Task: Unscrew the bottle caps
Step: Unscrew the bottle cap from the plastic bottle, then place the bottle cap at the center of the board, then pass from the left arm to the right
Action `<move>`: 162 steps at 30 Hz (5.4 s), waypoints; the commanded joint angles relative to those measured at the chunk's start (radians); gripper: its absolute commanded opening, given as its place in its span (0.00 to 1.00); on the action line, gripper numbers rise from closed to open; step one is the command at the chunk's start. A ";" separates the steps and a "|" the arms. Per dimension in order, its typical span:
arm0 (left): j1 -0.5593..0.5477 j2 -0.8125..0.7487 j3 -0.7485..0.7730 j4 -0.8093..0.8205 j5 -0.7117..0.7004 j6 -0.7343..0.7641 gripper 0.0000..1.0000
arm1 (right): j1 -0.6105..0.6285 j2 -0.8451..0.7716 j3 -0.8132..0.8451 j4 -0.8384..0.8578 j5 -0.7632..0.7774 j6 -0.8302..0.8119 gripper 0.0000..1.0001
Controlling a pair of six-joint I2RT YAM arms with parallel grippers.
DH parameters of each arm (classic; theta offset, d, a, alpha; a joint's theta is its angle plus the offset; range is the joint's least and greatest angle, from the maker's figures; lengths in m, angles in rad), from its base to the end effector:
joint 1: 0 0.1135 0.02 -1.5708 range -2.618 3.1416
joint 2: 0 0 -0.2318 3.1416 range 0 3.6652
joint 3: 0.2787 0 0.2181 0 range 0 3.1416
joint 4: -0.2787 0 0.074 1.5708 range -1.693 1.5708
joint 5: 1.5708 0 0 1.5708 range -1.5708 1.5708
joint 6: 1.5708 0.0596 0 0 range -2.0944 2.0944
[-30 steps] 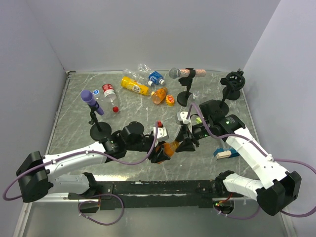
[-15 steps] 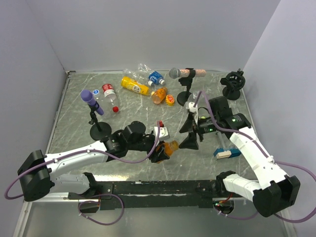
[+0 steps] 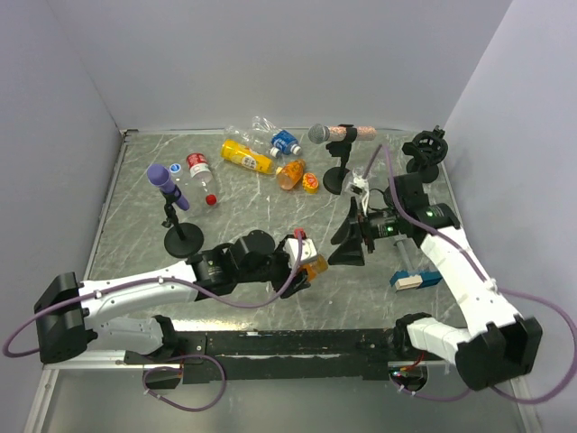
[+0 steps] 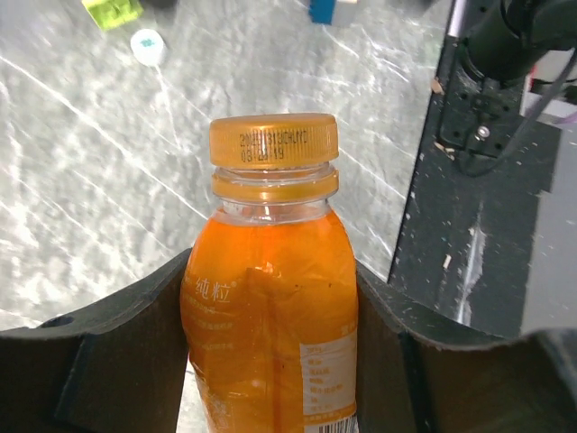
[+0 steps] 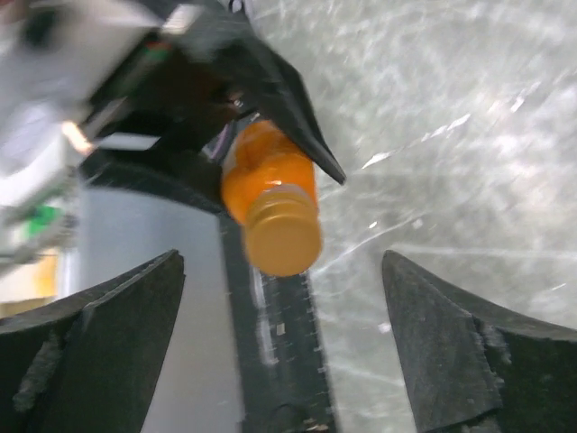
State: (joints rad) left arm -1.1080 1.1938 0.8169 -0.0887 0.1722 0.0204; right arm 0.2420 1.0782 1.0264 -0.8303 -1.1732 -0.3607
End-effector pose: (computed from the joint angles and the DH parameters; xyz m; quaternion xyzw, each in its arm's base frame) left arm 0.1115 -0.2464 0.2481 0.4916 0.6924 -0.3332 0.4096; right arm 0.1660 0.0976 0.2919 -0.4111 0.6932 0.5034 0.3116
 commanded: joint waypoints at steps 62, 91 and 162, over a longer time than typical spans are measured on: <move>0.128 -0.030 0.011 -0.017 0.494 0.035 0.24 | 0.221 -0.011 0.017 -0.105 0.151 -0.546 0.27; 0.128 -0.468 -0.155 0.090 0.058 -0.060 0.24 | -0.056 0.087 -0.232 0.186 0.894 -0.152 0.33; 0.123 -0.416 -0.197 0.116 0.130 -0.115 0.24 | -0.142 -0.245 -0.210 0.040 -0.076 -0.521 0.99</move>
State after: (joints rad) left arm -0.9813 0.7544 0.6216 -0.1009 0.2390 -0.0048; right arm 0.1040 0.8230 0.7544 -0.7403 -0.9215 -0.7654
